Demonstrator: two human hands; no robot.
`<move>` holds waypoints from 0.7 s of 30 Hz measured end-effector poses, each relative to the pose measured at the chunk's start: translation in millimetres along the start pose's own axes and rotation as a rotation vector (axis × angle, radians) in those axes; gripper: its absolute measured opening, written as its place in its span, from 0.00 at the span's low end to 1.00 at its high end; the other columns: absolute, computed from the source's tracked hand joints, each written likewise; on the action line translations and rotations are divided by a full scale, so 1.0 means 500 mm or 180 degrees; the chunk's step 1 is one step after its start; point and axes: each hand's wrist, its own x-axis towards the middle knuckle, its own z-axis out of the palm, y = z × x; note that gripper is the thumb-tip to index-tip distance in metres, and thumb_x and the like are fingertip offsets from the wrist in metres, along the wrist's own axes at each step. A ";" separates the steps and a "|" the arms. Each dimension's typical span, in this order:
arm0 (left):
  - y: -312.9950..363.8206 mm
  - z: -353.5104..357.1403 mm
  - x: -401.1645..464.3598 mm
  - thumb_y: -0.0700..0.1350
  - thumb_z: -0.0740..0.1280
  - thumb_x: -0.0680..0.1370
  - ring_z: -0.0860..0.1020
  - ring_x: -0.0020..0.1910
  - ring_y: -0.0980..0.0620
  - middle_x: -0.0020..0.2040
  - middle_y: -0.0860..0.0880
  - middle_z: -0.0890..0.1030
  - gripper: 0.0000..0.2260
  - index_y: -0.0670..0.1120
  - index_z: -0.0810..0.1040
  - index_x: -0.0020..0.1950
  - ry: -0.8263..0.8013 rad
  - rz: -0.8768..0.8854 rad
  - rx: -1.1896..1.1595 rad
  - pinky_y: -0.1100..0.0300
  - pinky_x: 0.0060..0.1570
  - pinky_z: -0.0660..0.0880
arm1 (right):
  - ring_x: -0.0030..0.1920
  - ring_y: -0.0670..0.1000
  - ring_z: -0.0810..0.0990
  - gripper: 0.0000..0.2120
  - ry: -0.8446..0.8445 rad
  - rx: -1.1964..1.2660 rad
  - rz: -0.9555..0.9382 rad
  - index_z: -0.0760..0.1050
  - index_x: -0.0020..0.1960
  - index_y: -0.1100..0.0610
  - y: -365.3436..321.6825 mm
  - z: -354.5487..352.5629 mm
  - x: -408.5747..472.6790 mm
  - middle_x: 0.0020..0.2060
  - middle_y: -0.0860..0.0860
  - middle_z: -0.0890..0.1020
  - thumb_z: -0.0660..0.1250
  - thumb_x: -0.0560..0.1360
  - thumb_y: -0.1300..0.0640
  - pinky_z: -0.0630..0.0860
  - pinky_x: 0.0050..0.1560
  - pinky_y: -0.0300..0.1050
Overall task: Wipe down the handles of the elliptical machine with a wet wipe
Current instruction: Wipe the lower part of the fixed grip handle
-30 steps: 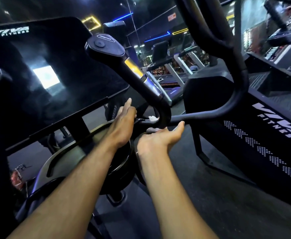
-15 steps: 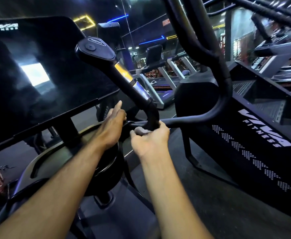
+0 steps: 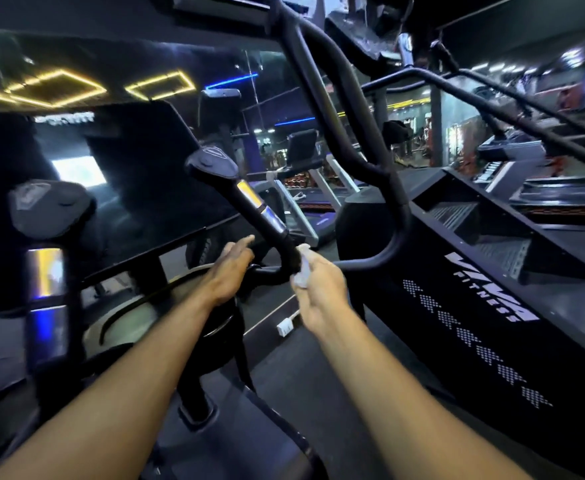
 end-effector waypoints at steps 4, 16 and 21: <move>0.048 -0.012 -0.058 0.44 0.62 0.84 0.76 0.58 0.51 0.61 0.47 0.77 0.16 0.48 0.76 0.72 0.0099 0.0186 0.0373 0.62 0.57 0.69 | 0.52 0.49 0.84 0.08 -0.0338 -0.0203 -0.0020 0.81 0.55 0.61 -0.031 -0.061 -0.048 0.51 0.53 0.86 0.66 0.80 0.62 0.80 0.56 0.45; 0.071 0.121 -0.433 0.43 0.72 0.82 0.85 0.49 0.49 0.52 0.48 0.87 0.09 0.49 0.82 0.62 -0.0018 0.0212 -0.1686 0.52 0.47 0.81 | 0.45 0.55 0.84 0.08 -0.0364 -0.1393 -0.0554 0.78 0.59 0.56 0.036 -0.136 -0.259 0.50 0.57 0.87 0.64 0.82 0.60 0.80 0.43 0.49; 0.061 0.163 -0.556 0.42 0.70 0.83 0.86 0.55 0.44 0.52 0.47 0.88 0.05 0.50 0.85 0.54 0.0181 -0.0136 -0.2141 0.48 0.51 0.82 | 0.42 0.50 0.86 0.04 -0.0342 -0.2173 -0.0917 0.82 0.53 0.55 0.046 -0.198 -0.363 0.44 0.55 0.87 0.69 0.80 0.58 0.80 0.39 0.44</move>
